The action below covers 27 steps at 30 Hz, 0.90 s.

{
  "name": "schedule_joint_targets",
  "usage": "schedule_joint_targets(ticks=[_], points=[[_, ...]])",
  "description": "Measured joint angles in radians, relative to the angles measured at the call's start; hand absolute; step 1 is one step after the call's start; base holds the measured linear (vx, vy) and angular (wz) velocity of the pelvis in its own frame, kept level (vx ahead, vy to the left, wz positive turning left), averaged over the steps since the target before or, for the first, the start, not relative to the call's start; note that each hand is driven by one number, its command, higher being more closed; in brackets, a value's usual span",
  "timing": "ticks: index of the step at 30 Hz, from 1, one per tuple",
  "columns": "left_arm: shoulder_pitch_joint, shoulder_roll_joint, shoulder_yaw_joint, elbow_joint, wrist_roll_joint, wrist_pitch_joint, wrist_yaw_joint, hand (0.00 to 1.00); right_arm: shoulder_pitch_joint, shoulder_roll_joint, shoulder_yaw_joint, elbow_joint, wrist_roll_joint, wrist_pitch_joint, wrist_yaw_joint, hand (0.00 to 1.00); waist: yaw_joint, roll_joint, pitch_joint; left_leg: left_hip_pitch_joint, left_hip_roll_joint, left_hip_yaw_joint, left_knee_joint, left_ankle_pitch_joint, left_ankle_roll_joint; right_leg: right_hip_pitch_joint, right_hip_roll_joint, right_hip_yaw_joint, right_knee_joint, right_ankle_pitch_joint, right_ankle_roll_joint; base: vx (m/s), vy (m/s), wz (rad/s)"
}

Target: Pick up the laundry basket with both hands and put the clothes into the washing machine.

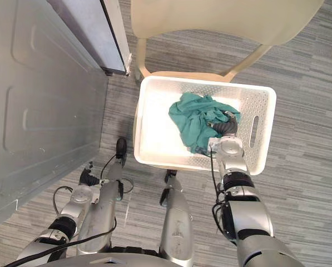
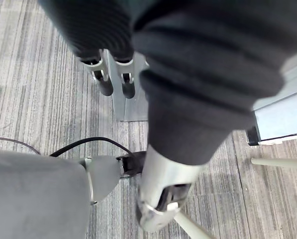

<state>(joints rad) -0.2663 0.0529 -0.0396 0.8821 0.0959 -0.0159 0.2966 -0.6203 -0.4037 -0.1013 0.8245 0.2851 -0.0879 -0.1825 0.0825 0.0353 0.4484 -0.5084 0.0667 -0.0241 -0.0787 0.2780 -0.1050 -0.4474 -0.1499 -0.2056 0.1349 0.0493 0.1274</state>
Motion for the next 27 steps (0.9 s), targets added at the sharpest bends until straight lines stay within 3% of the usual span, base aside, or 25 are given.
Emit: schedule_joint_targets(ticks=[3,10,18,23,27], points=[[0.0,0.0,0.0,-0.001,-0.008,0.01,0.002,0.0,0.029,0.068,0.003,-0.071,0.117,-0.005,0.02,1.0,0.0,0.0,0.0,0.036,0.002,0.004,0.0,-0.003,-0.003,0.033,0.0,0.002,0.002,-0.005,-0.002,0.02,-0.035,0.01],[0.014,0.006,0.005,-0.003,-0.006,0.017,0.001,0.0,0.036,0.137,0.022,-0.162,0.305,-0.015,0.049,1.0,0.005,0.0,0.0,0.074,0.003,0.008,0.0,-0.01,-0.01,0.061,-0.002,0.002,0.027,-0.02,-0.006,0.0,-0.021,0.02],[0.067,0.008,0.018,-0.001,0.027,0.034,-0.008,0.0,0.207,0.216,0.1,-0.466,0.536,-0.057,0.067,1.0,-0.003,-0.003,-0.002,0.171,0.007,0.025,-0.001,-0.032,-0.012,0.135,-0.003,0.013,0.057,-0.058,-0.012,0.01,-0.041,-0.01],[0.138,0.014,-0.003,-0.007,0.067,0.051,-0.025,0.0,0.397,0.289,0.133,-0.667,0.633,-0.073,0.08,1.0,-0.011,-0.035,-0.066,0.222,0.008,0.029,-0.001,-0.045,-0.013,0.19,-0.004,0.008,0.051,-0.073,-0.008,0.1,-0.053,0.03],[0.22,0.041,-0.082,-0.149,0.096,0.052,-0.053,0.0,0.519,0.313,0.125,-0.81,0.672,-0.094,0.112,1.0,-0.027,-0.063,-0.175,0.265,0.007,0.029,-0.001,-0.067,-0.018,0.244,-0.004,0.002,0.021,-0.084,-0.002,0.12,-0.041,0.03]])
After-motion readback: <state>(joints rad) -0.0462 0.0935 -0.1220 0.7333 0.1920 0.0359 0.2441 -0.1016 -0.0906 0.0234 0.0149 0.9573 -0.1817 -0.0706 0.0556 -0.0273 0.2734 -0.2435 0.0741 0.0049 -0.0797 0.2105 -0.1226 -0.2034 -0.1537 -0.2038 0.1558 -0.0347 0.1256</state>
